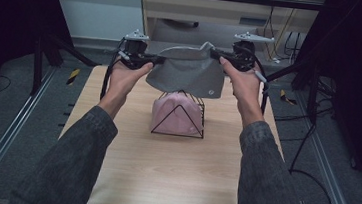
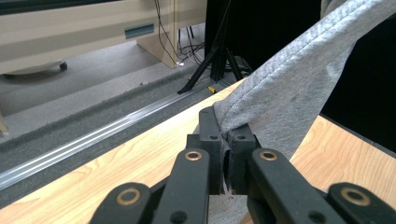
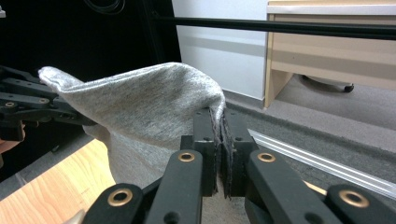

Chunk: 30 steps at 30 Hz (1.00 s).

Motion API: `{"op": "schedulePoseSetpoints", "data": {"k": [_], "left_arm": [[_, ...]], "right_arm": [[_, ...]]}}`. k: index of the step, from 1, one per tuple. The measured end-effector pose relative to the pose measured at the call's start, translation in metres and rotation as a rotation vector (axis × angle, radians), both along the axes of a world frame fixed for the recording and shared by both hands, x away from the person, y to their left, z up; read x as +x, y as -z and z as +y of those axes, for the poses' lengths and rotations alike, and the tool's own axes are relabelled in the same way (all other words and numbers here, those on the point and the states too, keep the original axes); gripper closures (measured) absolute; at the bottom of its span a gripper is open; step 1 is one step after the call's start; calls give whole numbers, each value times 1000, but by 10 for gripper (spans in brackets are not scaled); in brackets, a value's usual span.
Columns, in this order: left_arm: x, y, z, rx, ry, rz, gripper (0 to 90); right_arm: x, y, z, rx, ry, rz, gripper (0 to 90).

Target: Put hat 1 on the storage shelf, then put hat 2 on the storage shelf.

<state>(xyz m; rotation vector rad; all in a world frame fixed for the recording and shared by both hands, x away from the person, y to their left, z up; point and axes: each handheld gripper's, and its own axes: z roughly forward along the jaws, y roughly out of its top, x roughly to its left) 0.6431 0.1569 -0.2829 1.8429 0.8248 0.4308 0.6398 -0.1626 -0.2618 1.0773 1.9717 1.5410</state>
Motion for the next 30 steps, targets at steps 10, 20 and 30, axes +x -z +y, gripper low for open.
{"op": "schedulePoseSetpoints", "data": {"k": [10,20,30], "left_arm": [[-4,9,1,12,17,8,878],[-6,19,-1,26,28,13,878],[-8,27,-2,28,35,23,878]], "right_arm": [[-6,12,4,-40,-9,16,866],[-7,28,1,-34,-9,40,866],[-8,35,-3,-32,-2,50,866]]}}
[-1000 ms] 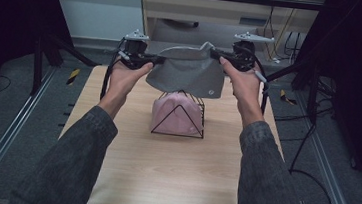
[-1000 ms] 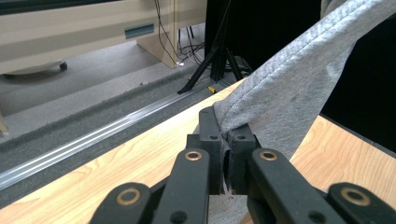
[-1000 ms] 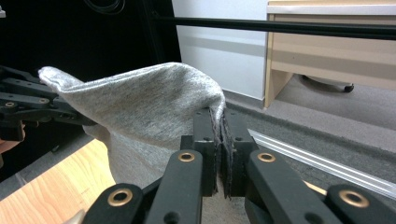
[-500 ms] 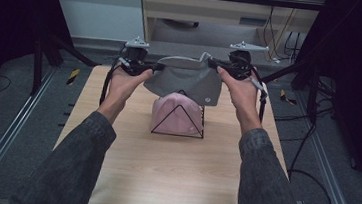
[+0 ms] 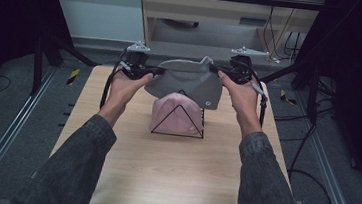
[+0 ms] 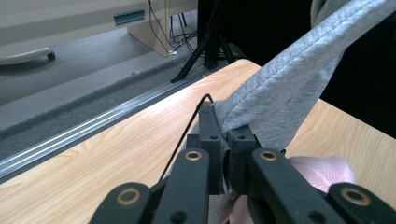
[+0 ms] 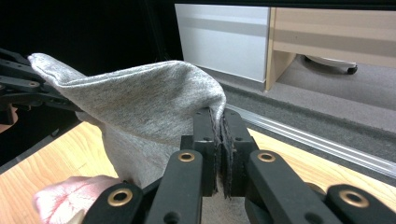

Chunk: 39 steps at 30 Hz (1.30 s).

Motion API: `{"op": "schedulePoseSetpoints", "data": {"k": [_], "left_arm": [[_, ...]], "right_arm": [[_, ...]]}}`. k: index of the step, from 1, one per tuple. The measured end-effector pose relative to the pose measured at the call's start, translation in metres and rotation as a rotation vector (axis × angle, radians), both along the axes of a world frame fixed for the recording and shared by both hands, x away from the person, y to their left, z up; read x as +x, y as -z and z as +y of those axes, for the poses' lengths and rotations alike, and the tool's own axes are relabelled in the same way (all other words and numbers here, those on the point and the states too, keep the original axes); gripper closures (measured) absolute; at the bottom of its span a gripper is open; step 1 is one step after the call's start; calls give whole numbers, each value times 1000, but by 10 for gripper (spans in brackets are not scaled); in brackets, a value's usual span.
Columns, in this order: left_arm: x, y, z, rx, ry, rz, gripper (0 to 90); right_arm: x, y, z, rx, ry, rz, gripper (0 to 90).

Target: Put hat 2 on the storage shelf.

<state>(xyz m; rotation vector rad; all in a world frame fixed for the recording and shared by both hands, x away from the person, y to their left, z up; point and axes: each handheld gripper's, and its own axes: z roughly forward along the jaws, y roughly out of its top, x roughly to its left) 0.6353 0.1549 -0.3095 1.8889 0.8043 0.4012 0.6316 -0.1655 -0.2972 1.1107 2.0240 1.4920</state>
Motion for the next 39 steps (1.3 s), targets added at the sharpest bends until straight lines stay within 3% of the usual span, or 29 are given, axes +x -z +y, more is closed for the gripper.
{"op": "schedulePoseSetpoints", "data": {"k": [12,31,39], "left_arm": [[1,19,1,15,9,20,878],[-9,55,7,60,10,71,878],[-8,73,8,79,5,106,878]], "right_arm": [[2,18,1,-15,-3,25,866],[-12,56,7,-45,-22,91,866],[-16,69,10,-92,-29,107,865]]}}
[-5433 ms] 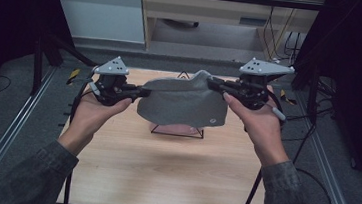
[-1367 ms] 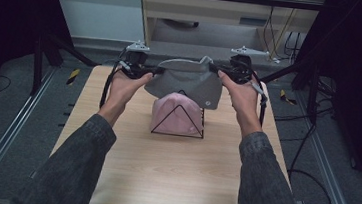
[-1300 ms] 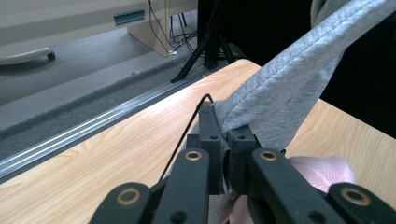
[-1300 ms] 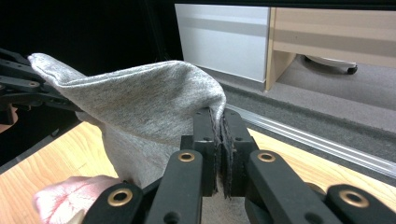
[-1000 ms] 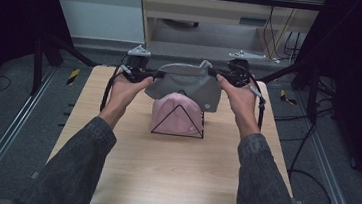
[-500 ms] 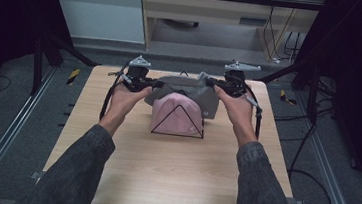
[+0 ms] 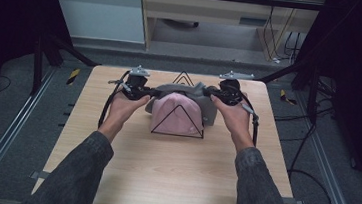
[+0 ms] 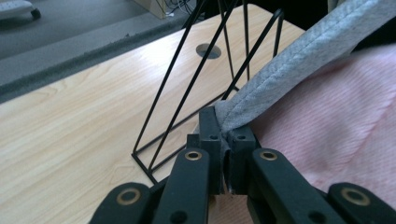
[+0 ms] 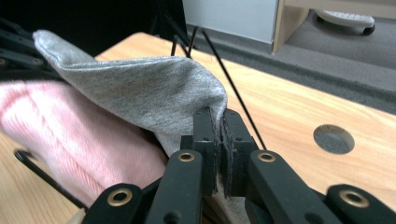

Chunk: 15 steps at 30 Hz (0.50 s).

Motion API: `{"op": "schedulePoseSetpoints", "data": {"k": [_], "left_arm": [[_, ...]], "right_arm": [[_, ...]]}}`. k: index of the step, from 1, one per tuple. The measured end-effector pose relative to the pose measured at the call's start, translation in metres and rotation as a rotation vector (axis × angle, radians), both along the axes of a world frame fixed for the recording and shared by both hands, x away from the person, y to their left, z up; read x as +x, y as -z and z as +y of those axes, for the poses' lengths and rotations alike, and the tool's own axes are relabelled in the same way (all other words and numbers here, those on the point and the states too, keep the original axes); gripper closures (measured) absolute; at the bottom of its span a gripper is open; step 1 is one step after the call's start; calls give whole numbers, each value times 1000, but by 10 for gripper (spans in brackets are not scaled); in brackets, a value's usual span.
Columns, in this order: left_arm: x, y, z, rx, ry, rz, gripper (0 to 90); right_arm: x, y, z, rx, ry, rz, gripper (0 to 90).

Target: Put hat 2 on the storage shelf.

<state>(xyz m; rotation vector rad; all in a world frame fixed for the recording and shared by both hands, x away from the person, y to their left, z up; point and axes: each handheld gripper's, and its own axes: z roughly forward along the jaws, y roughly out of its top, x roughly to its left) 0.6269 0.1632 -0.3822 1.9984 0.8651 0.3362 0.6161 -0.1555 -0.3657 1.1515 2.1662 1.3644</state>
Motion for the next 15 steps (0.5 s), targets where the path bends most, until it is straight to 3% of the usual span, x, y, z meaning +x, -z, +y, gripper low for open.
{"op": "schedulePoseSetpoints", "data": {"k": [12,15], "left_arm": [[3,17,2,41,-27,46,878],[3,20,5,32,-34,43,878]], "right_arm": [[2,13,5,-31,21,48,862],[3,15,7,-25,22,52,861]]}}
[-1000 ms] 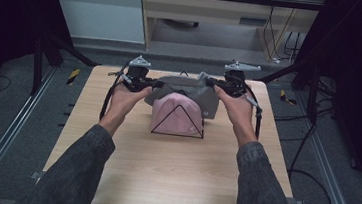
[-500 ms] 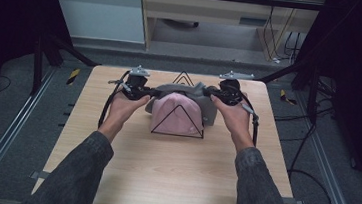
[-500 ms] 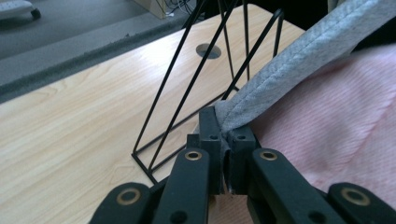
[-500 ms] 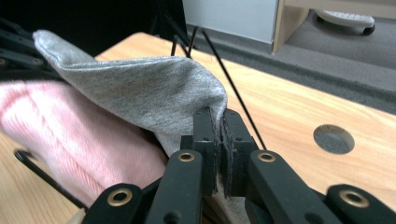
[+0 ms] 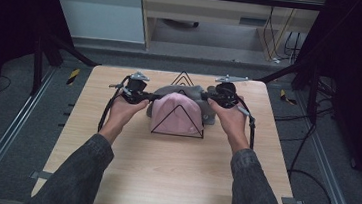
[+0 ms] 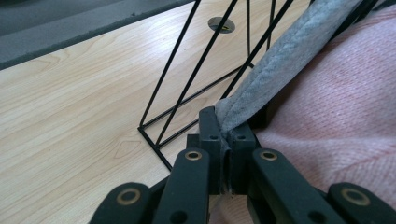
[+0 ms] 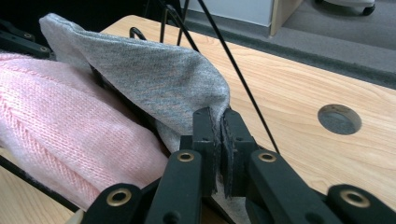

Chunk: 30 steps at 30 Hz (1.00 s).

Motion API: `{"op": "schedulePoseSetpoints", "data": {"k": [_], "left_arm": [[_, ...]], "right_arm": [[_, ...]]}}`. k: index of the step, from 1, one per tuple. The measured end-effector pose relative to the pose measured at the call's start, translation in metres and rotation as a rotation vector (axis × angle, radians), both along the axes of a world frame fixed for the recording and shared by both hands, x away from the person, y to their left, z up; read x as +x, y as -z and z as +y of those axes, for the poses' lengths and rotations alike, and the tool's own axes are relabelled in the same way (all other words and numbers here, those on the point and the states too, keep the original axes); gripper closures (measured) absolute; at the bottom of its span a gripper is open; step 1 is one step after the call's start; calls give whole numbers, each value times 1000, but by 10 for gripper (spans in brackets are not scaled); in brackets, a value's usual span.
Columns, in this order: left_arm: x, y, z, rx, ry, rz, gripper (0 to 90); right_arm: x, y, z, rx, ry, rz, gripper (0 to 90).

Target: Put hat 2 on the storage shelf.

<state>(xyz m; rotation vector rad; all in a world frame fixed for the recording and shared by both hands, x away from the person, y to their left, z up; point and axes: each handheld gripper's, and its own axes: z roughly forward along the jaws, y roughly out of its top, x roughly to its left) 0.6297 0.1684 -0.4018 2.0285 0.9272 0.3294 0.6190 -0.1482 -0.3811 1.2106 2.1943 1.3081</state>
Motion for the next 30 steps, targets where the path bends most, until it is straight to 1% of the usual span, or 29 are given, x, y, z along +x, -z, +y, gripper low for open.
{"op": "schedulePoseSetpoints", "data": {"k": [5,9,10,12,13,15,16,18,20,25,28,30], "left_arm": [[-2,4,2,-8,2,6,878],[-4,4,1,8,3,-9,877],[-4,4,1,5,0,-12,876],[-5,4,1,-7,-6,-13,863],[-6,4,1,-8,-8,-16,845],[-9,4,1,-15,-16,-28,785],[-10,3,2,-14,-22,-38,752],[-14,1,5,-25,-37,-56,699],[-16,-2,7,-15,-47,-65,641],[-23,-10,9,3,-55,-91,526],[-26,-13,10,22,-55,-106,475],[-28,-14,11,22,-56,-110,437]], "right_arm": [[-3,1,0,0,-7,-8,859],[-4,0,-4,4,3,-9,852],[-5,0,-6,6,6,-10,838],[-7,1,-8,9,11,-9,781],[-9,2,-9,13,15,-7,760],[-12,3,-13,19,25,-19,709],[-13,3,-15,25,29,-22,681],[-15,3,-18,21,36,-25,628],[-18,1,-21,10,44,-28,578],[-24,-7,-25,10,67,-64,486],[-26,-12,-27,5,76,-79,448],[-28,-15,-27,4,79,-83,427]]}}
